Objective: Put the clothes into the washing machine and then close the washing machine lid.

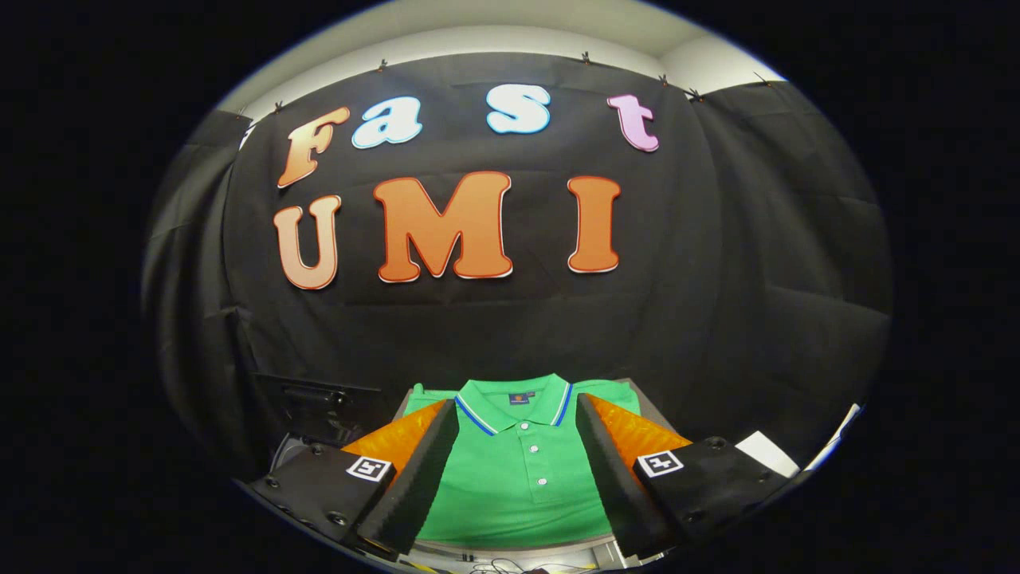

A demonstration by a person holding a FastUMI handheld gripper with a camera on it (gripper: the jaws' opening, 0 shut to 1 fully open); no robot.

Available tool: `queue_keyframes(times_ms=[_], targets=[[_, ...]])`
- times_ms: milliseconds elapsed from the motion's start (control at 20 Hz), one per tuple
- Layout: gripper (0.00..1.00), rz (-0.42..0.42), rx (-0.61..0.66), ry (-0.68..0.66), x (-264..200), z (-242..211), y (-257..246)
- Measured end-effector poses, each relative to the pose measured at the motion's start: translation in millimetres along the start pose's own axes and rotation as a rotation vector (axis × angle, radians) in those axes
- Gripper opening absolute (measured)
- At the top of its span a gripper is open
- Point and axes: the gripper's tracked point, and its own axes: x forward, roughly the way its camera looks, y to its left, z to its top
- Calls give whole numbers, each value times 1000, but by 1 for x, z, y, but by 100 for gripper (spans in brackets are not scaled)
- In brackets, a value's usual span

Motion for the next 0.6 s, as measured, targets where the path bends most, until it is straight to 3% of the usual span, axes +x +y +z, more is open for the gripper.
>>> queue_keyframes(times_ms=[400, 600], targets=[[97, 9, 82, 198, 70, -51, -22], [97, 2, 53, 285, 94, -73, -31]])
